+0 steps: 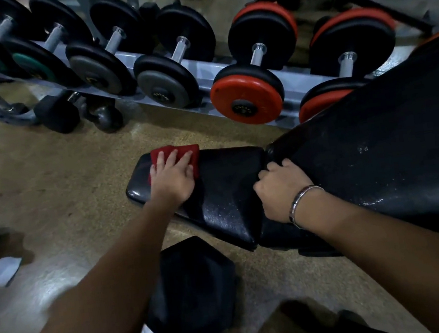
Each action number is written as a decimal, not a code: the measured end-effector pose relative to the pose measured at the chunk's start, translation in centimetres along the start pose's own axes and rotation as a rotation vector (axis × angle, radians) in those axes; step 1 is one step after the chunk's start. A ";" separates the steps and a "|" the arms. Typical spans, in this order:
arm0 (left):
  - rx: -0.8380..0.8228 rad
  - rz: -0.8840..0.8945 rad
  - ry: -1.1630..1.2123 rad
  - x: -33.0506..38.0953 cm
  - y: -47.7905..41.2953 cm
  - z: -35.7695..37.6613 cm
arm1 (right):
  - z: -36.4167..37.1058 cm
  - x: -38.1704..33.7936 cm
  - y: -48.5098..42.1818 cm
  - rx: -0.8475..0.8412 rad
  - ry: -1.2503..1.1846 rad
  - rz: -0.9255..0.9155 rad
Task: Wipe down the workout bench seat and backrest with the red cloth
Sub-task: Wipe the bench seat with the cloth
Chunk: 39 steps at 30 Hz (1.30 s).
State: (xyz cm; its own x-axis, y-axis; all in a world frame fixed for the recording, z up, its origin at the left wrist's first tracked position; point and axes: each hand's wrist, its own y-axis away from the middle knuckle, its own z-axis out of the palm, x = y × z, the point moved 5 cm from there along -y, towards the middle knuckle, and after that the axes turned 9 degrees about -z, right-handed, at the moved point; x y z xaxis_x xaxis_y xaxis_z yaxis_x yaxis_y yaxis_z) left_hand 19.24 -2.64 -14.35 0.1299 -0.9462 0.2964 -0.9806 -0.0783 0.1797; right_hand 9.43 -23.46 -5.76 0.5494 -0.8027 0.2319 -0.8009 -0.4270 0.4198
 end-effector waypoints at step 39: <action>-0.127 0.306 0.103 2.3 5.5 1.0 | -0.4 -0.7 1.0 -0.082 -0.011 0.013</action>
State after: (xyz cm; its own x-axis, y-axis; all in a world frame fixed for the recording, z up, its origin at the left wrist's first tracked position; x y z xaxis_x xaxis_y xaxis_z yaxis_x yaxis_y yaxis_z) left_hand 14.01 -5.52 -13.60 -0.1471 -0.8823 0.4471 -0.9510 0.2505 0.1813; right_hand 8.33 -23.20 -5.14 0.5360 -0.8127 0.2283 -0.7855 -0.3810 0.4877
